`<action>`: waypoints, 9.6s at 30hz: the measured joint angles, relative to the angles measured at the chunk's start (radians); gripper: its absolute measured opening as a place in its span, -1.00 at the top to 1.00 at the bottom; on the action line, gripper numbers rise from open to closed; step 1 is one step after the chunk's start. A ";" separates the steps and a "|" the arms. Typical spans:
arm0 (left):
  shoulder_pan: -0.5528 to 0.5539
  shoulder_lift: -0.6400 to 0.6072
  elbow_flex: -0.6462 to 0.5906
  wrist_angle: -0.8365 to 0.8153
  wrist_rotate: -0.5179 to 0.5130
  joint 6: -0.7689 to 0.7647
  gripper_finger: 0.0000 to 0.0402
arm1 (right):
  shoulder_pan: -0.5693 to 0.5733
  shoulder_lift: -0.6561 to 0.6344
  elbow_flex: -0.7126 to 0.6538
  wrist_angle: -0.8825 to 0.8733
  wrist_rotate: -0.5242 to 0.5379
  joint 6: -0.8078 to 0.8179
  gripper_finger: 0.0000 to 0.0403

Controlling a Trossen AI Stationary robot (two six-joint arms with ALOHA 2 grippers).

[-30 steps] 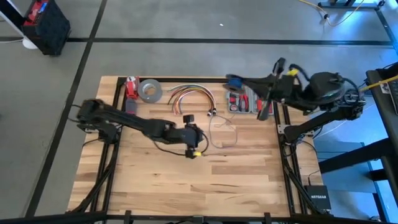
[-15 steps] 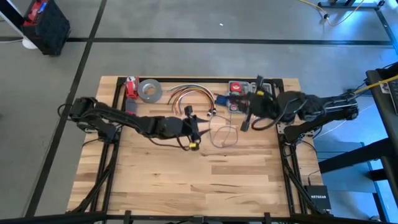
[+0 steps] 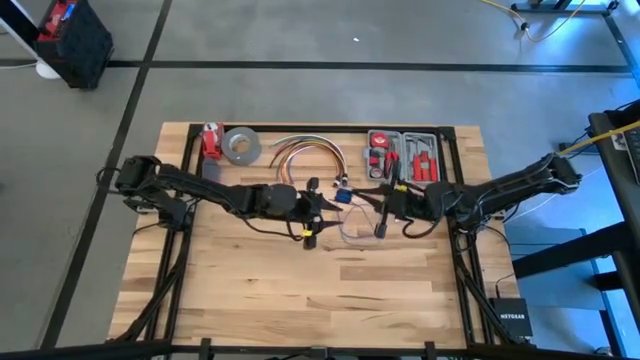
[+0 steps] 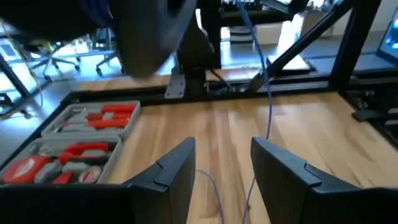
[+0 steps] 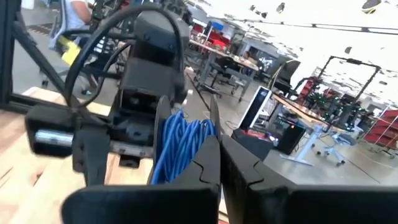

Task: Coil cords
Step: Coil the blue wire on the black spool

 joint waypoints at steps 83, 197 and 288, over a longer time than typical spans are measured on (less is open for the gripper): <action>-0.004 -0.190 0.277 -0.662 -0.215 -0.163 0.99 | 0.090 0.071 0.048 -0.256 0.161 0.062 1.00; -0.002 0.055 0.074 -0.138 0.000 0.003 0.23 | -0.025 0.026 -0.043 0.057 0.146 0.026 1.00; -0.026 -0.204 0.067 -0.438 -0.141 -0.215 0.99 | -0.104 0.207 -0.054 0.026 0.053 -0.002 1.00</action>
